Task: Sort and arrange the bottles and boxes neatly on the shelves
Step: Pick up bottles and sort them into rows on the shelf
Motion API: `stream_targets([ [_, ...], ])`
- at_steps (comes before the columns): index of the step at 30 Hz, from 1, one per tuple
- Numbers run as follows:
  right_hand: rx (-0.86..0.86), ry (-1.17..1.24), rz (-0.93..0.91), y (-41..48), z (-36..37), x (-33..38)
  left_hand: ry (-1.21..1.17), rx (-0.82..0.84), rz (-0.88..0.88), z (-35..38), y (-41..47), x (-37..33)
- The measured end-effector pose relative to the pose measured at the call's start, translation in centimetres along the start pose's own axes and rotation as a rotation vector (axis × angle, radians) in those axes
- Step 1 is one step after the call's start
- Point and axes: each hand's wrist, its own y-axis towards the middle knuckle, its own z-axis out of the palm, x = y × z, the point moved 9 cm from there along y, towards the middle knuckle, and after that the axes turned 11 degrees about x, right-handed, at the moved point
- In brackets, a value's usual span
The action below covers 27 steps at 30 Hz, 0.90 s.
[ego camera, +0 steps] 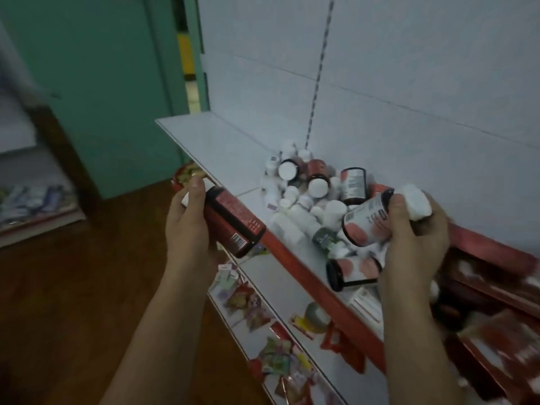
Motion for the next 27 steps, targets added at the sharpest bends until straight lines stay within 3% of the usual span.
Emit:
stream_targets([
  [6, 0.246, 0.034, 0.077, 0.2, 14.9, -6.5, -0.007, -0.207, 0.041, -11.3, 5.2, -2.6],
  [15, 0.679, 0.043, 0.146, 1.4, 39.3, -16.0, 0.001, -0.396, 0.120, -21.8, 17.4, -7.8],
  [21, 0.800, -0.009, 0.168, 5.4, 50.2, -19.6, 0.019, -0.472, 0.166, -24.6, 26.2, -11.5],
  [27, 0.663, -0.049, 0.172, 11.0, 50.7, -23.3, 0.097, -0.313, 0.027, -19.5, 39.5, -7.6],
])
